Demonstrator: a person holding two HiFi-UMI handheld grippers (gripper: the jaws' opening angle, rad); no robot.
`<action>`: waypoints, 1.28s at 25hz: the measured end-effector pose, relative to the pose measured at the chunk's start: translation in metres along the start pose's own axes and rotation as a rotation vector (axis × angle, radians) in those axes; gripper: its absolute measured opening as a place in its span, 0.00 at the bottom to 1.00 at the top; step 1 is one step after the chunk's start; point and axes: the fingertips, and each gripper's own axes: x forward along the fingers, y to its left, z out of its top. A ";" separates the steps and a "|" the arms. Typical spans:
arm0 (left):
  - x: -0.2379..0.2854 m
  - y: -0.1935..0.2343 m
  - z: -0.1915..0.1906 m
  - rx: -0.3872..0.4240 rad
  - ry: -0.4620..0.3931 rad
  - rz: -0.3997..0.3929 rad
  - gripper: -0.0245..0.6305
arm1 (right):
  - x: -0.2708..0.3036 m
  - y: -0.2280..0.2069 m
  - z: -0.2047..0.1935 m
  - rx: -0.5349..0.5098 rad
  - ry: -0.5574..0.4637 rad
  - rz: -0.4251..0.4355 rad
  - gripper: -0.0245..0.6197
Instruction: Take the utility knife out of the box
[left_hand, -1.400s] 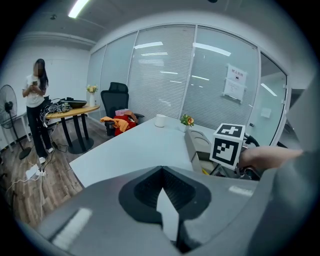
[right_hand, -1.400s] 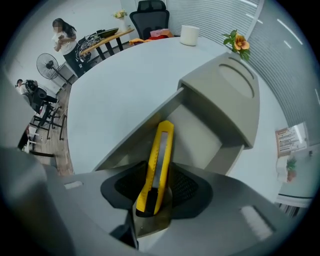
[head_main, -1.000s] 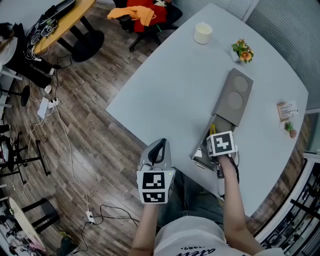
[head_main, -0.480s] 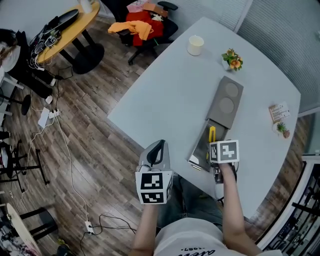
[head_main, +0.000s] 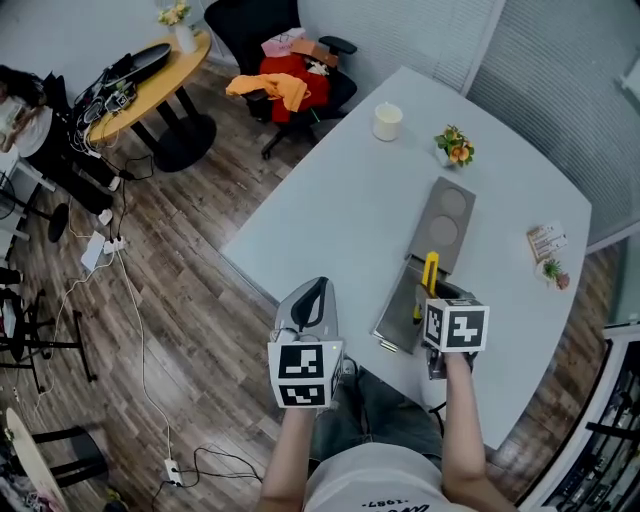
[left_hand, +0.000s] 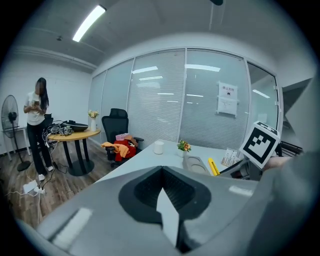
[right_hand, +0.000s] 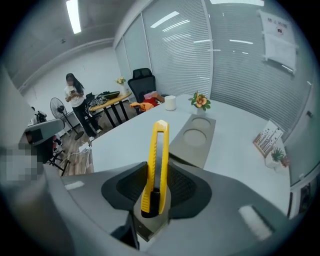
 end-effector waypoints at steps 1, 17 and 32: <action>-0.002 -0.001 0.004 0.002 -0.008 0.000 0.04 | -0.005 0.002 0.004 -0.001 -0.020 0.011 0.28; -0.020 -0.006 0.072 0.045 -0.156 0.013 0.04 | -0.090 0.014 0.085 -0.073 -0.419 0.031 0.28; -0.026 -0.002 0.103 0.056 -0.252 0.055 0.04 | -0.132 0.011 0.103 -0.156 -0.637 -0.036 0.28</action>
